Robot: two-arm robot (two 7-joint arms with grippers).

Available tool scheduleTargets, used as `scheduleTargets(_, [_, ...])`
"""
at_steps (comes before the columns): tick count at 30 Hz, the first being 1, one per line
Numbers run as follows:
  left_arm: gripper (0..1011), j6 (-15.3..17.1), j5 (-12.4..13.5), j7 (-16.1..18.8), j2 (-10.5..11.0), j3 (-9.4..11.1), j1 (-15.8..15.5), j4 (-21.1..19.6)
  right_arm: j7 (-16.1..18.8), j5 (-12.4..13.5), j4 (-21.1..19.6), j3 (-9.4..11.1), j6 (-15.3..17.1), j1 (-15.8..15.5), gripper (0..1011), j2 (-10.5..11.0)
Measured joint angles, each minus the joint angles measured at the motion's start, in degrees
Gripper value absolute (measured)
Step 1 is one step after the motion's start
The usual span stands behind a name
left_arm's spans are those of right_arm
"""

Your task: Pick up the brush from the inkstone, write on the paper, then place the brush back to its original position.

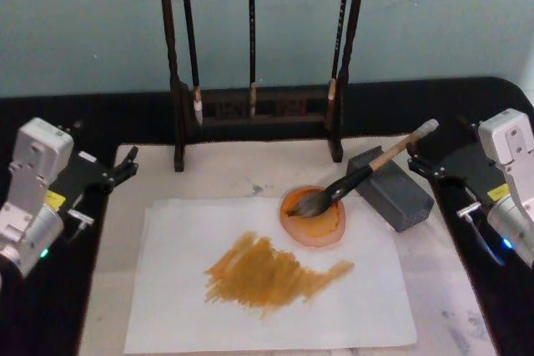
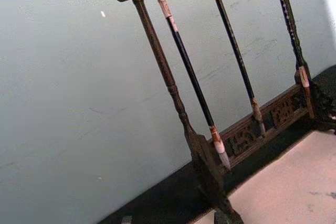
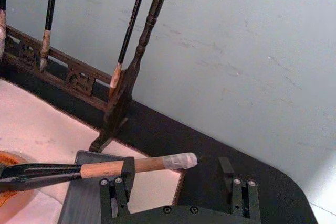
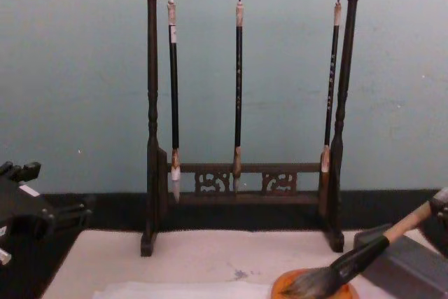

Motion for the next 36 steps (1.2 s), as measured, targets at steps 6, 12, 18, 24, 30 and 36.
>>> scheduleTargets(6, [1010, 0.00, 0.00, 0.00, 0.00, 0.00, 0.00, 0.00, 0.10, 0.12, -0.21, 0.20, 0.05, -0.18, 1000, 0.03])
scheduleTargets(12, [1010, 0.00, 0.00, 0.00, 0.00, 0.00, 0.00, 0.01, 2.73, 6.41, -5.41, 4.08, 1.69, -4.84, 1000, 1.13])
scheduleTargets(18, [1010, 0.00, 0.00, 0.00, 0.00, 0.00, 0.00, 0.00, 4.94, 14.43, -12.40, 9.54, 5.09, -11.39, 1000, 2.45])
scheduleTargets(24, [1009, 0.00, 0.00, 0.00, 0.00, 0.00, 0.00, 0.00, 8.43, 28.18, -15.89, 15.84, 11.56, -15.42, 1000, 0.66])
scheduleTargets(30, [1010, 0.00, 0.00, 0.00, 0.00, 0.00, 0.00, 0.00, 10.16, 46.03, -14.30, 22.00, 21.62, -15.29, 1000, -4.05])
scheduleTargets(36, [1010, 0.00, 0.00, 0.00, 0.00, 0.00, -0.01, 0.00, 9.85, 55.85, -8.62, 23.41, 26.34, -11.15, 1000, -7.59])
